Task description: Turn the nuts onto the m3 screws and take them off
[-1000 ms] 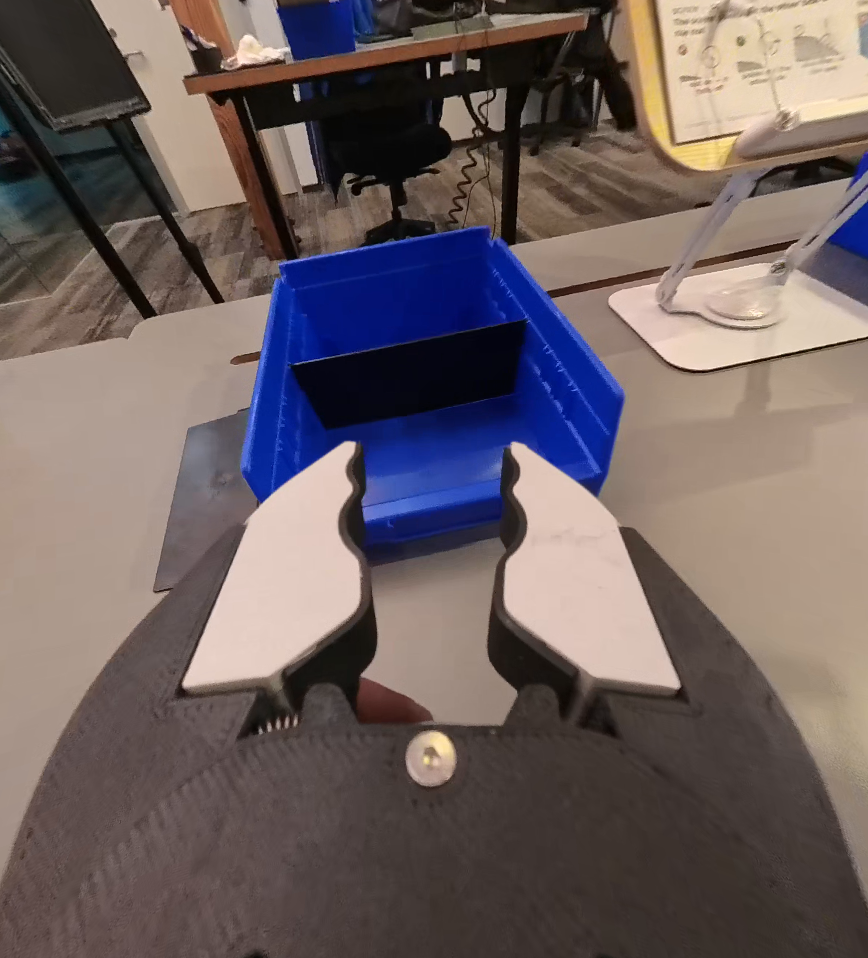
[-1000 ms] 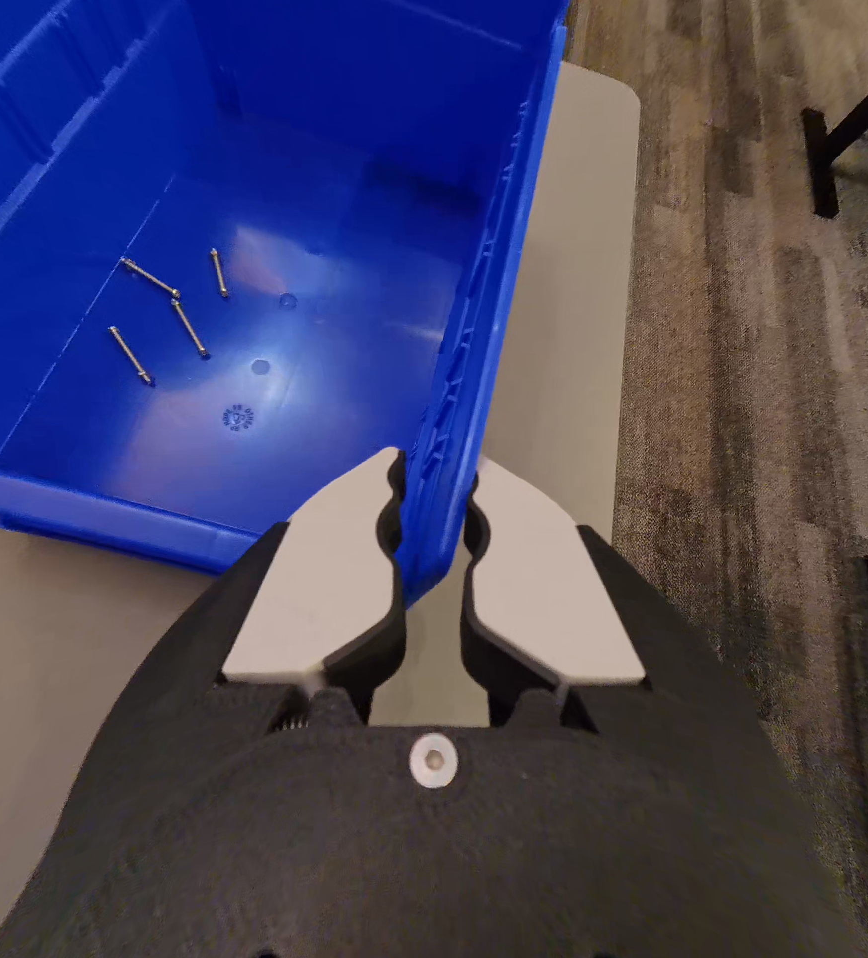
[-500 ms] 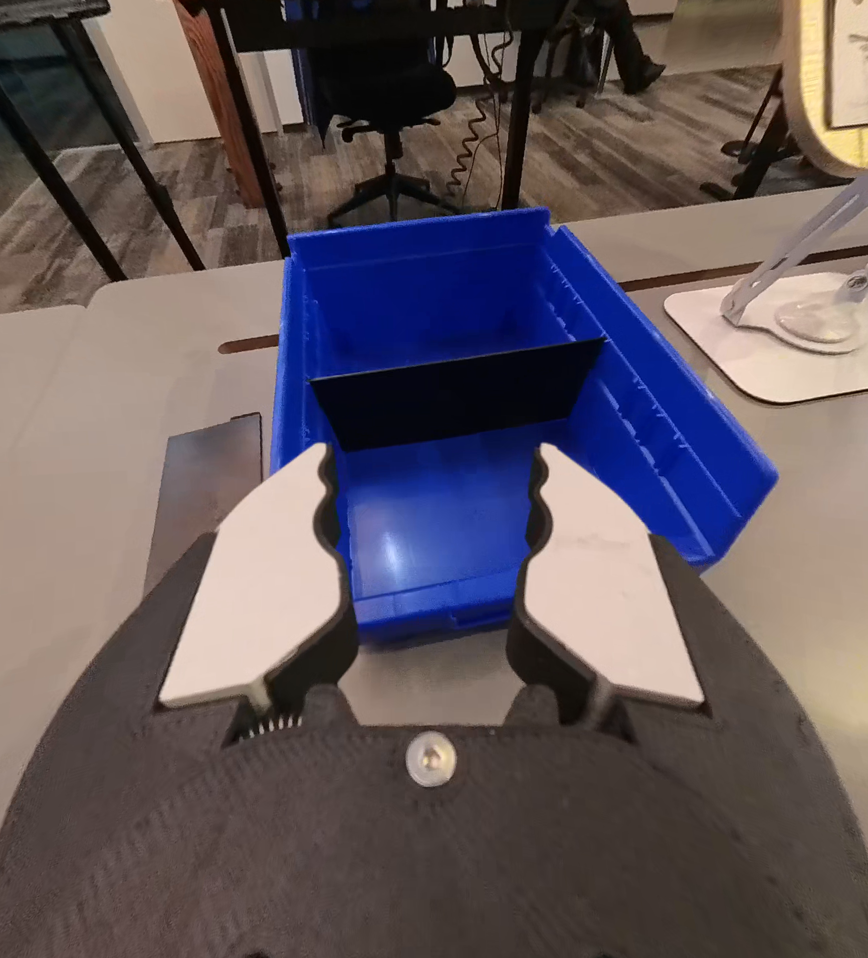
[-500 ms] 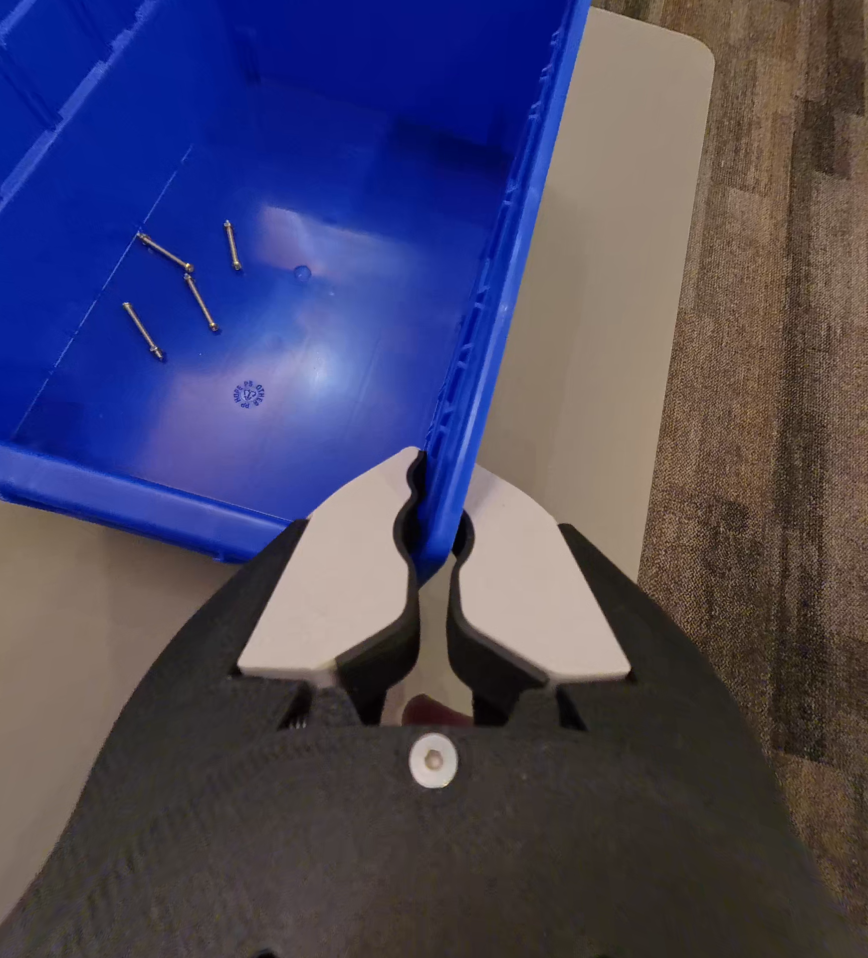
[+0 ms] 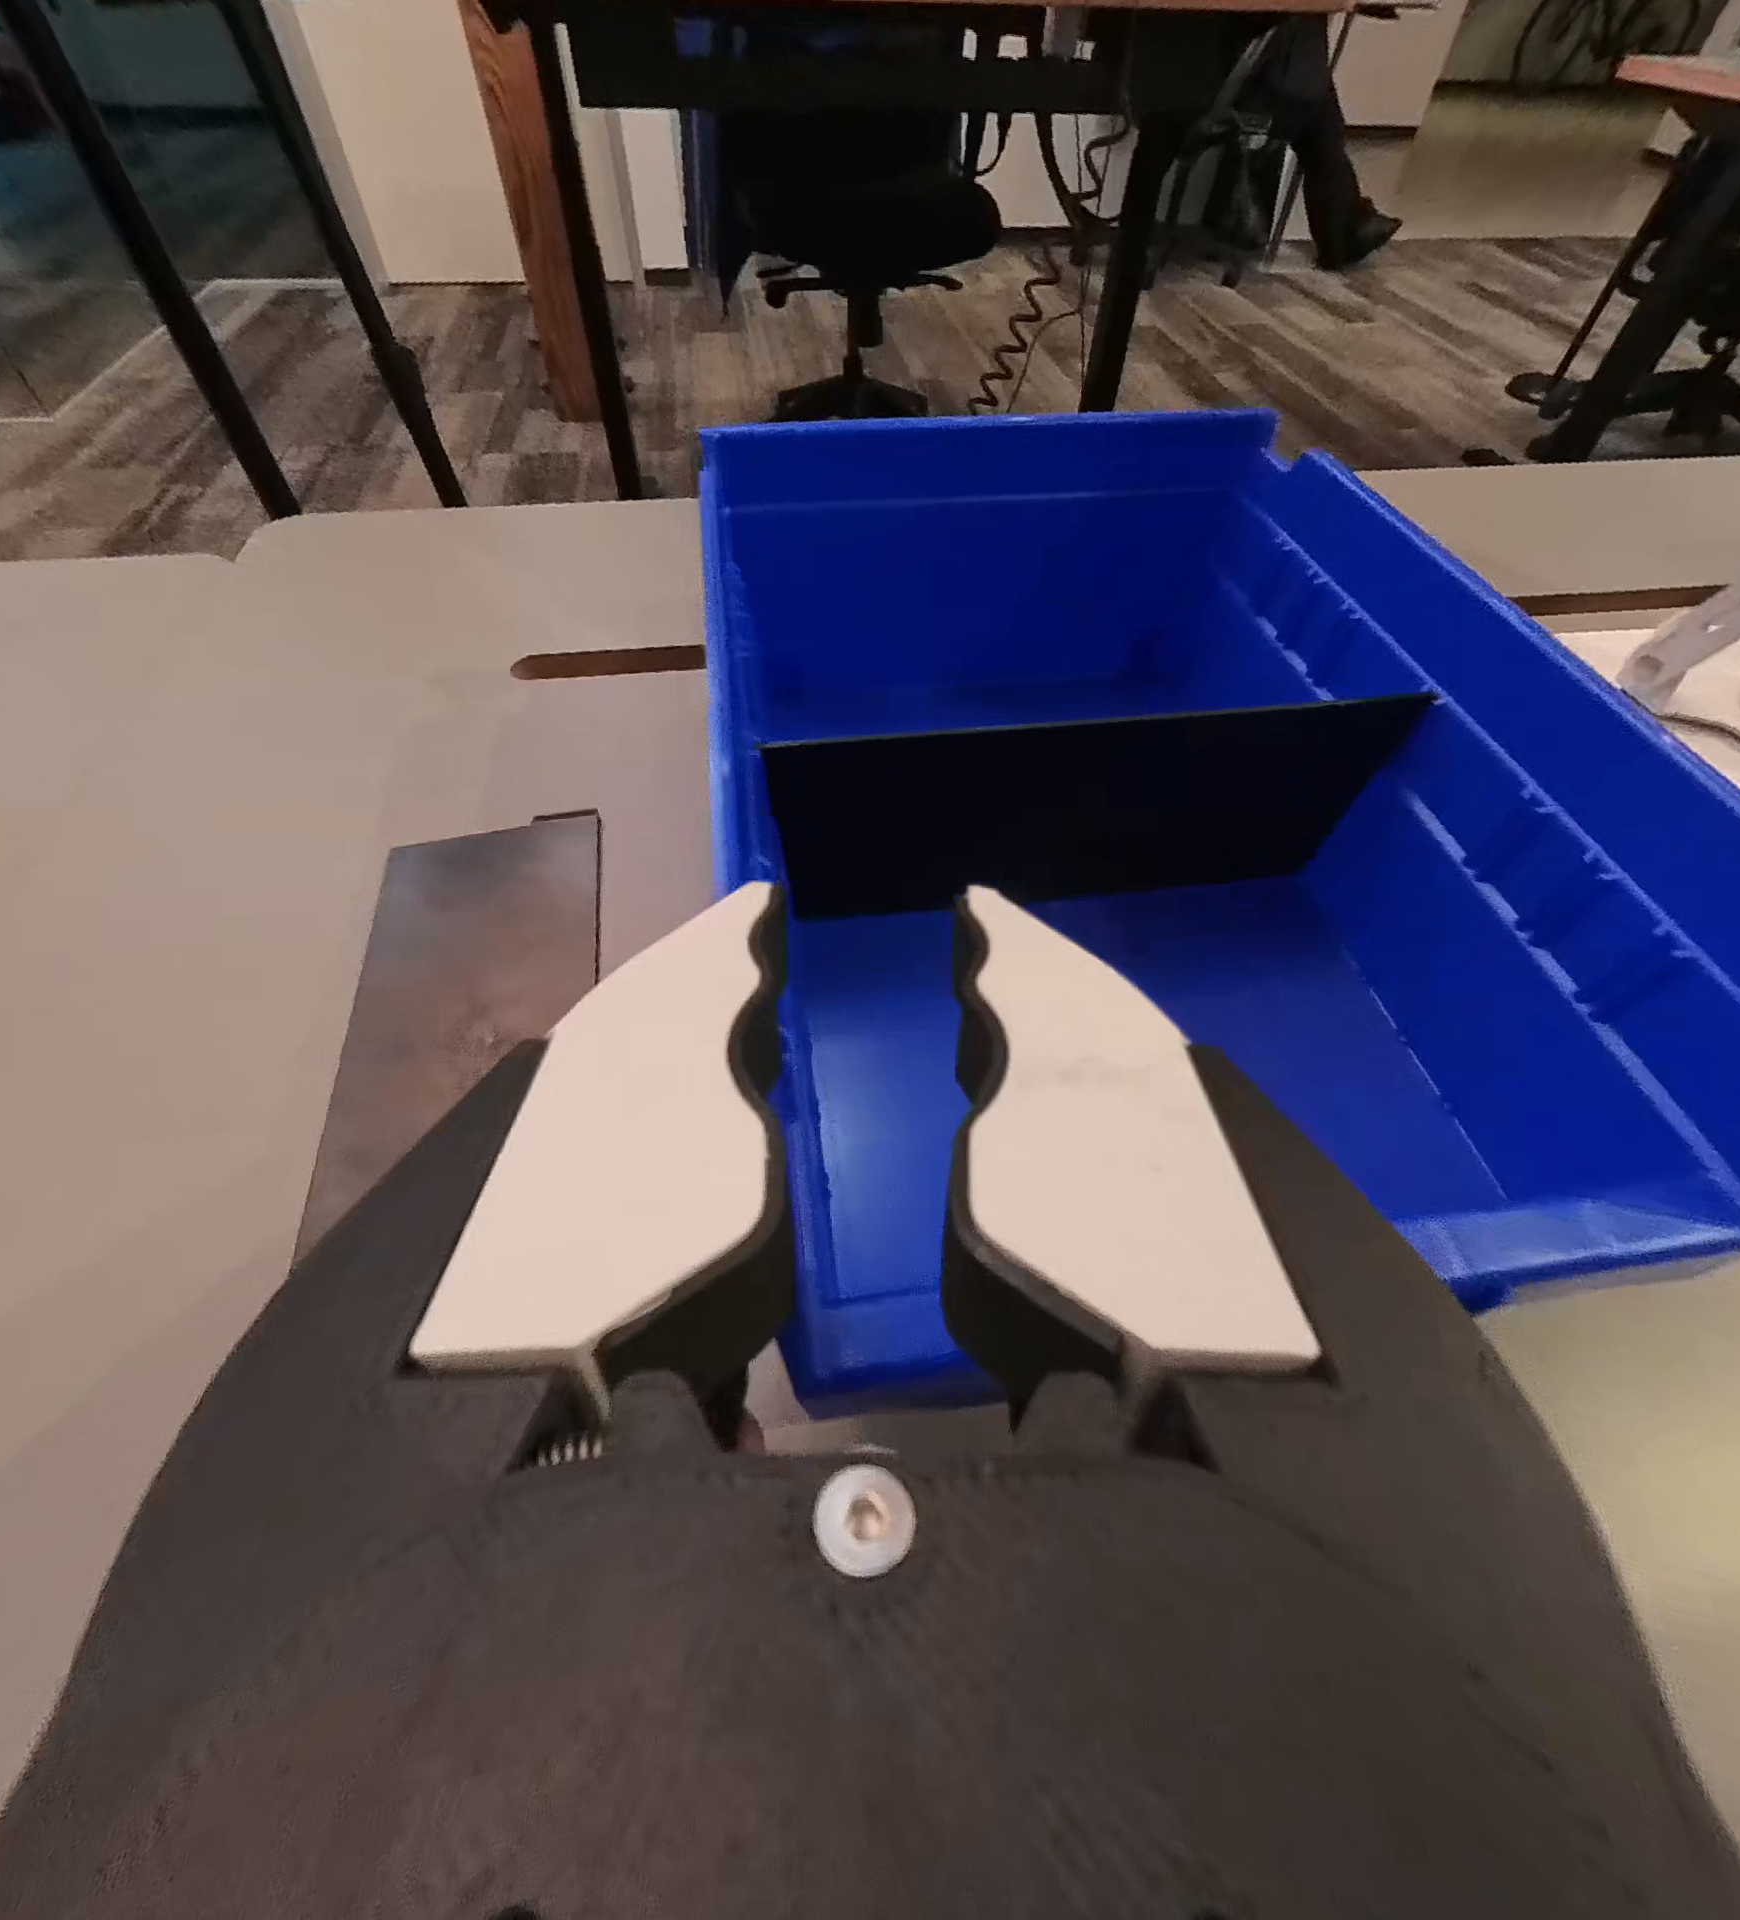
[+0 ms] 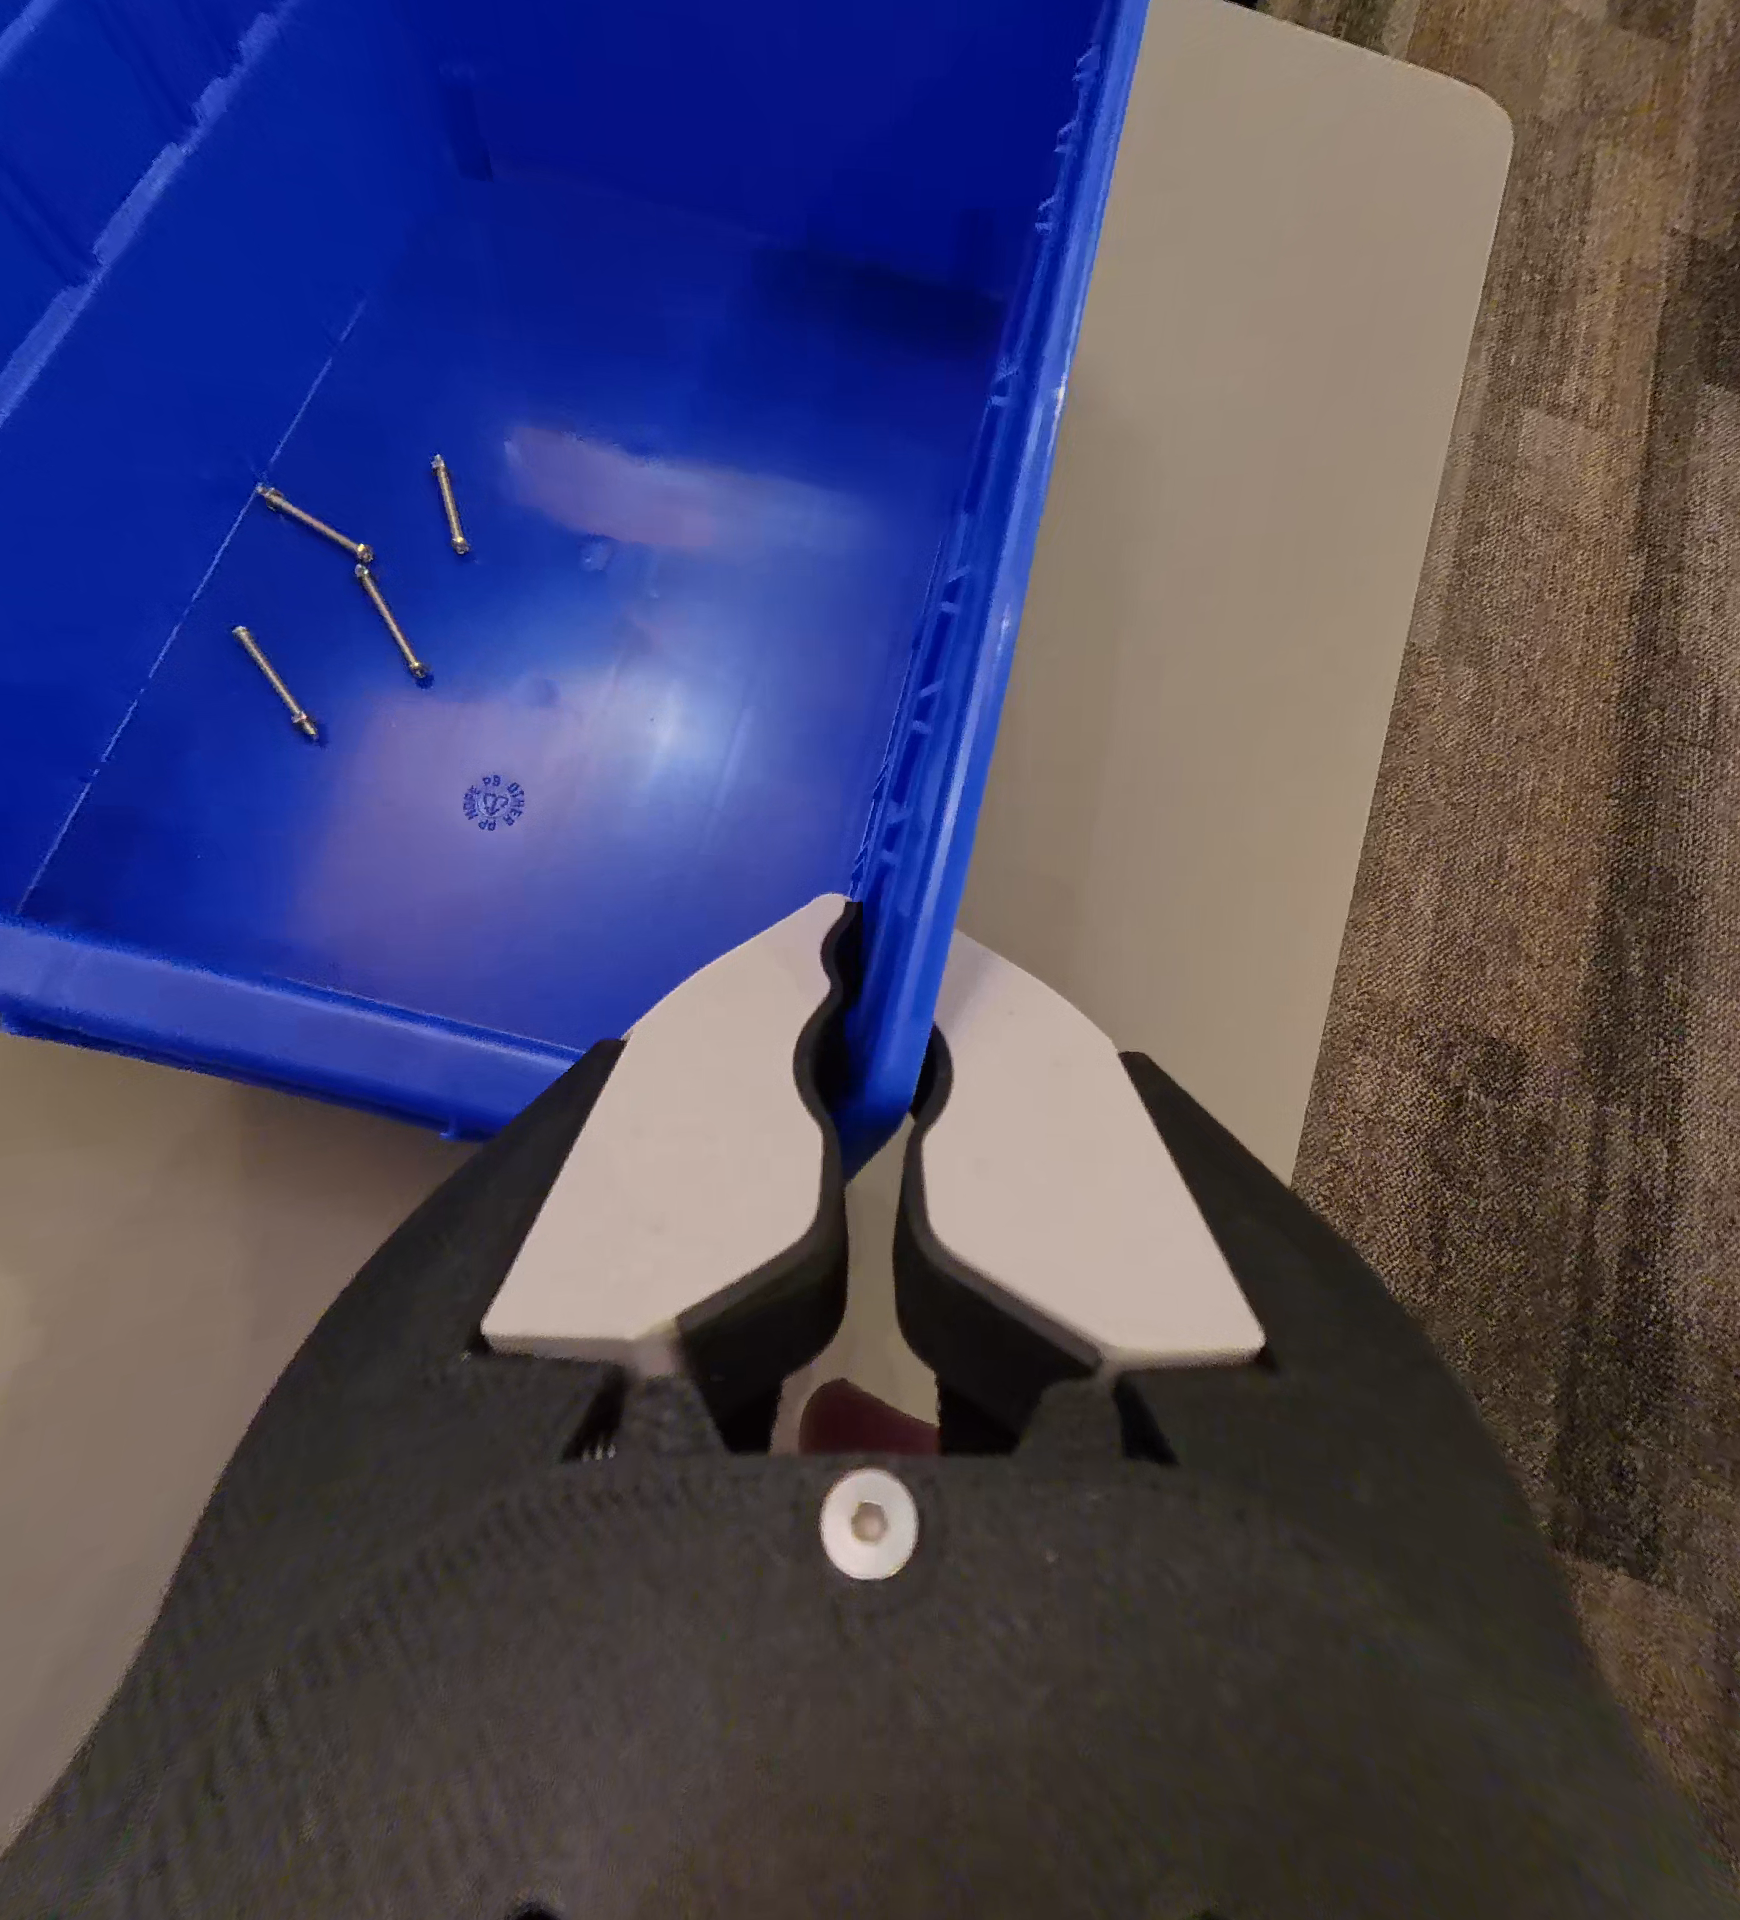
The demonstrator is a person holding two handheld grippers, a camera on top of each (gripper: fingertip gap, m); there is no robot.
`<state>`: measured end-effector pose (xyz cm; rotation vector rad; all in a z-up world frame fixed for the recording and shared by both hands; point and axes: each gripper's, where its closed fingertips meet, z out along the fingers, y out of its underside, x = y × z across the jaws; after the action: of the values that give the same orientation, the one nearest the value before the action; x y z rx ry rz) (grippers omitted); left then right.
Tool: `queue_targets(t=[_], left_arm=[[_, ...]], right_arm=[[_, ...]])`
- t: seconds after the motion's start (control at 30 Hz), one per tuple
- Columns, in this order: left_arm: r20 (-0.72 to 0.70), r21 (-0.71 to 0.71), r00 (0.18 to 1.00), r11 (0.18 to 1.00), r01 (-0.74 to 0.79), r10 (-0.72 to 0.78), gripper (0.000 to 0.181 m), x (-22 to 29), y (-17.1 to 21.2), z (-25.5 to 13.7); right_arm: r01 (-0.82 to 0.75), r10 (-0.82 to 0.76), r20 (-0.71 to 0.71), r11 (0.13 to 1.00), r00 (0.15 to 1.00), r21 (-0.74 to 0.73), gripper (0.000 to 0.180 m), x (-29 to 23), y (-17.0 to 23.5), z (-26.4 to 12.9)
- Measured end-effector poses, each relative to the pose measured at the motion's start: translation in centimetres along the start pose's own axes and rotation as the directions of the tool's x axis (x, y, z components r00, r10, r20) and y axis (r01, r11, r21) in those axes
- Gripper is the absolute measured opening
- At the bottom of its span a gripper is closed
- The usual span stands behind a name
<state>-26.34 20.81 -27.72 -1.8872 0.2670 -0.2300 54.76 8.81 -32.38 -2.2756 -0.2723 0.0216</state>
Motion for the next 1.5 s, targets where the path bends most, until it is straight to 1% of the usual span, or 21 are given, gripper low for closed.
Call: queue_targets(t=[0.1,0.17,0.2,0.27,0.33,0.37,0.43,0.5,0.63,0.67,0.7,0.73,0.8,0.93,1.1,1.2,1.33,1.5], left_arm=[[0.021,0.012,1.0,1.0,0.011,-0.011,0.021,-0.7,-0.3,0.3],[0.055,0.058,0.998,0.998,0.002,-0.005,0.013,-1.2,-0.8,0.0],[0.073,0.074,0.997,0.997,0.005,-0.01,0.011,-1.6,-0.9,-0.4],[0.087,0.135,0.995,0.99,0.043,-0.055,0.015,-2.3,-1.5,-1.4],[0.127,0.138,0.989,0.988,0.062,-0.08,0.021,-3.5,-1.3,-2.4],[0.131,0.114,0.988,0.991,0.064,-0.079,0.023,-3.9,-0.9,-2.6],[0.08,0.052,0.991,0.993,0.107,-0.111,0.036,-3.7,0.0,-2.6],[0.039,-0.05,0.993,0.992,0.111,-0.11,0.045,-3.1,1.4,-2.1],[-0.027,-0.23,0.997,0.971,0.067,-0.075,0.037,-1.7,4.2,-0.6],[-0.03,-0.238,0.998,0.97,0.048,-0.057,0.023,-1.5,4.5,-0.2],[-0.043,-0.235,0.997,0.971,0.047,-0.059,0.012,-1.3,4.7,0.1],[-0.031,-0.213,0.997,0.975,0.068,-0.077,0.006,-1.4,4.5,0.2],[-0.033,-0.191,0.997,0.979,0.069,-0.076,0.003,-1.4,4.3,0.3],[-0.012,-0.197,0.999,0.98,0.03,-0.033,0.001,-1.4,4.3,0.3],[-0.019,-0.138,0.998,0.989,0.056,-0.059,0.001,-1.2,3.7,-0.6],[-0.022,-0.126,0.998,0.991,0.051,-0.054,0.001,-0.9,3.3,-1.6],[-0.022,-0.105,0.998,0.992,0.063,-0.066,0.002,-0.7,3.0,-3.3],[-0.034,-0.087,0.997,0.994,0.068,-0.071,0.002,-0.4,3.4,-5.8]], right_arm=[[-0.001,0.001,0.015,1.0,1.0,0.004,0.003,-0.2,0.5,-0.6],[0.012,-0.012,0.029,1.0,1.0,0.005,0.003,-0.4,0.9,-1.0],[0.013,-0.013,0.037,1.0,0.999,0.005,0.003,-0.5,1.1,-1.3],[0.005,-0.005,0.05,1.0,0.999,0.007,0.003,-0.5,1.4,-1.7],[0.005,-0.005,0.057,1.0,0.998,0.009,0.003,-0.5,1.7,-2.0],[0.003,-0.004,0.06,1.0,0.998,0.01,0.003,-0.5,1.8,-2.1],[0.005,-0.006,0.065,1.0,0.998,0.012,0.003,-0.4,1.8,-2.2],[0.014,-0.014,0.062,1.0,0.998,0.008,0.003,-0.4,1.8,-2.1],[0.009,-0.01,0.072,1.0,0.997,0.013,0.003,-0.5,1.8,-2.1],[0.012,-0.013,0.072,1.0,0.997,0.013,0.003,-0.5,1.8,-2.2],[0.016,-0.017,0.074,1.0,0.997,0.012,0.003,-0.6,1.9,-2.2],[0.021,-0.022,0.078,1.0,0.997,0.012,0.003,-0.6,1.9,-2.3],[0.04,-0.041,0.089,0.999,0.995,0.016,0.003,-0.8,2.0,-2.5],[0.07,-0.073,0.131,0.997,0.989,0.022,0.003,-1.5,2.5,-3.0],[0.086,-0.09,0.182,0.996,0.979,0.031,0.003,-2.0,3.5,-4.3],[0.125,-0.13,0.214,0.991,0.968,0.037,0.003,-2.4,4.3,-5.3],[0.181,-0.192,0.293,0.981,0.937,0.063,0.004,-3.1,5.5,-6.7],[0.256,-0.268,0.401,0.963,0.876,0.086,0.004,-5.1,6.2,-7.8]])
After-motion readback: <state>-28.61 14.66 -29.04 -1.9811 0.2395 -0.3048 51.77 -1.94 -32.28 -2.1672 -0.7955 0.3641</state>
